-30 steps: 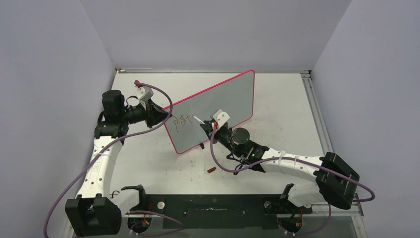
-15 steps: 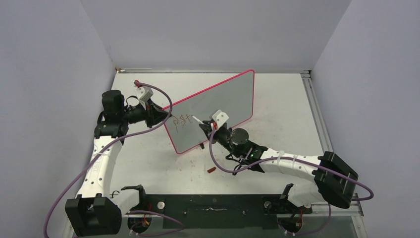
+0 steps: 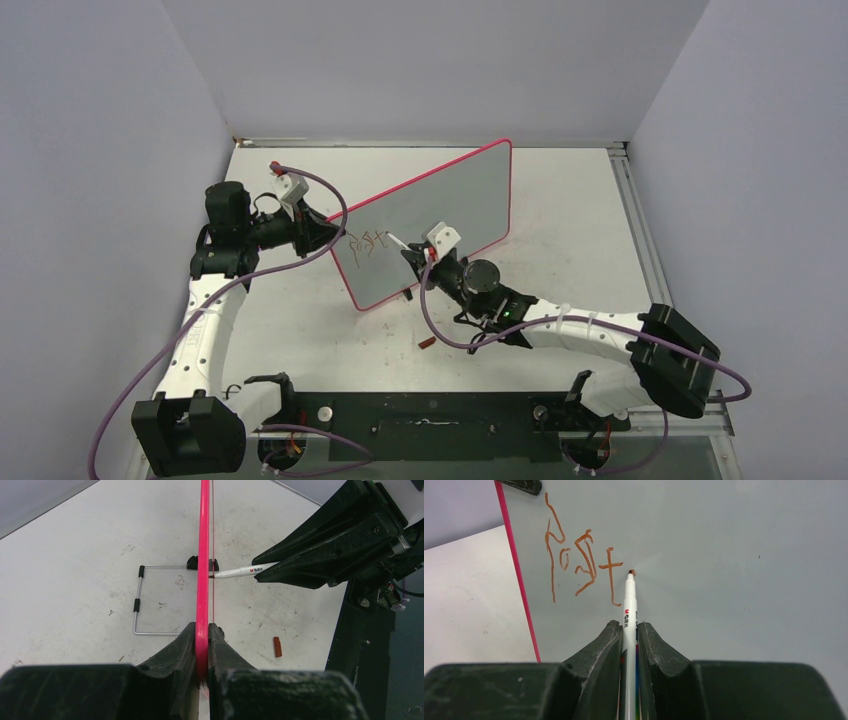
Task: Write a sentence on the whiteboard
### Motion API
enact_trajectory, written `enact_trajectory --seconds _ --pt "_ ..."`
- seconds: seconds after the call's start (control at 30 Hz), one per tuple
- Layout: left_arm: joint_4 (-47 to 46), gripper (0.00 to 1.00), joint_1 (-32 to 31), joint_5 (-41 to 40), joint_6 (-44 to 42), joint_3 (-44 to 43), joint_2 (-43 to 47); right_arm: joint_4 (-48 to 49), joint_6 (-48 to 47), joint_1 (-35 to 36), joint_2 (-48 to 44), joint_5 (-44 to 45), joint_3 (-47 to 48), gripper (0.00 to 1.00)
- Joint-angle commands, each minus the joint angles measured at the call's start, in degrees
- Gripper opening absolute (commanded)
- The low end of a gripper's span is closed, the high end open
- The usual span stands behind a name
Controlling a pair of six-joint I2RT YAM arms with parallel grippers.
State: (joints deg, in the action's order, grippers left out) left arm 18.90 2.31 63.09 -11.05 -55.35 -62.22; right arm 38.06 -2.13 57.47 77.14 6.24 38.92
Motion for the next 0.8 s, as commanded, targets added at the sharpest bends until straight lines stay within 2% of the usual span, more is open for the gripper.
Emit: enact_trajectory --seconds 0.0,0.77 --pt "3.51 0.00 0.07 -0.16 -2.23 -0.98 -0.44 2.60 0.11 -0.08 2.19 3.01 2.30 0.05" --pt "3.60 0.00 0.09 -0.40 -2.31 -0.99 -0.41 0.89 1.43 1.03 3.51 7.37 -0.24 0.05"
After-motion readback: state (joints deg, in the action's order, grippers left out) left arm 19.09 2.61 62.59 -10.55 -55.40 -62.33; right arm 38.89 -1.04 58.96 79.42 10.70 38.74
